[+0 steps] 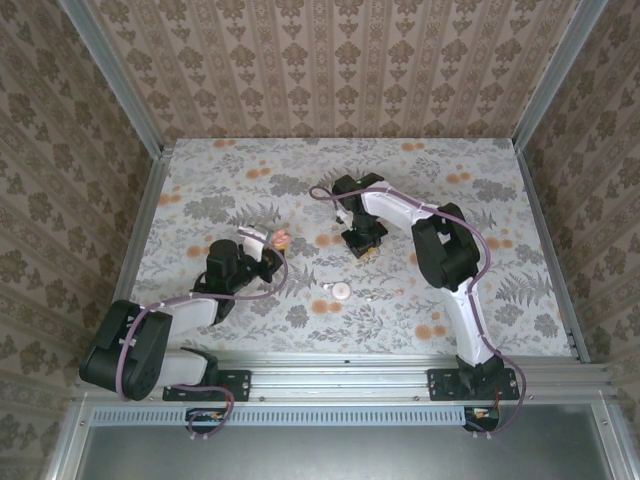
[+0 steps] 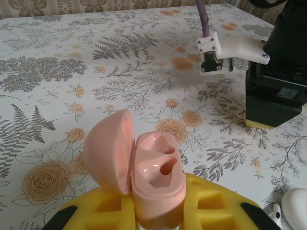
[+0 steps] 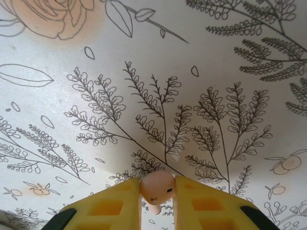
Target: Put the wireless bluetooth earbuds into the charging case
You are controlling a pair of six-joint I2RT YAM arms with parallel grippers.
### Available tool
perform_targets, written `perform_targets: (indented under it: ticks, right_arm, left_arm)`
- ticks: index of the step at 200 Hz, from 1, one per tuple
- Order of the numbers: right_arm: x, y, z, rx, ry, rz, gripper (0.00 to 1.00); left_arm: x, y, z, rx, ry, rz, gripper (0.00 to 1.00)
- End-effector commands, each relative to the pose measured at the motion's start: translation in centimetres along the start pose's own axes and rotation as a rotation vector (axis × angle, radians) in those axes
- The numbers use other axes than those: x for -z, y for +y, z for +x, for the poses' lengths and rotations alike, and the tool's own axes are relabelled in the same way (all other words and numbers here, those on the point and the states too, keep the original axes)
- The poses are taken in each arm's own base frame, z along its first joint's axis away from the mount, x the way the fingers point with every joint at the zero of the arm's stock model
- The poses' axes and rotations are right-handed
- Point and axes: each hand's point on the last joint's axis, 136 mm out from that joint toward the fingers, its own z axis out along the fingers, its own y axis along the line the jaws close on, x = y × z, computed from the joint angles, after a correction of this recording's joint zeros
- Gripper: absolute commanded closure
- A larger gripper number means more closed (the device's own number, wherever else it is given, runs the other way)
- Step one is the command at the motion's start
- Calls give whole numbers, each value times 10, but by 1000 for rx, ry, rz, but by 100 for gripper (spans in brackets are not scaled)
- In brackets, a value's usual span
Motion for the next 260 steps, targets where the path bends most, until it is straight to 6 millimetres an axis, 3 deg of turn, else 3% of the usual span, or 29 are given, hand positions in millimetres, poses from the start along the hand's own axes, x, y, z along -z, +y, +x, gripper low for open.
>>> perform_targets:
  ticks: [1, 59, 133, 227, 260]
  right_arm:
    - [21, 0, -5, -19, -69, 9, 79]
    - [39, 6, -13, -55, -198, -30, 79]
    - [70, 24, -33, -185, -493, -217, 79]
    - [105, 27, -43, -298, -749, -365, 79]
    - [122, 39, -45, -275, -832, -464, 79]
  left_arm:
    - [3, 1, -1, -3, -8, -8, 87]
    - [-1, 1, 3, 6, 2, 3, 87]
    - [-15, -2, 8, 47, -26, 42, 88]
    - [-31, -13, -1, 39, -68, 100, 88]
    - [-33, -19, -9, 31, -92, 132, 88]
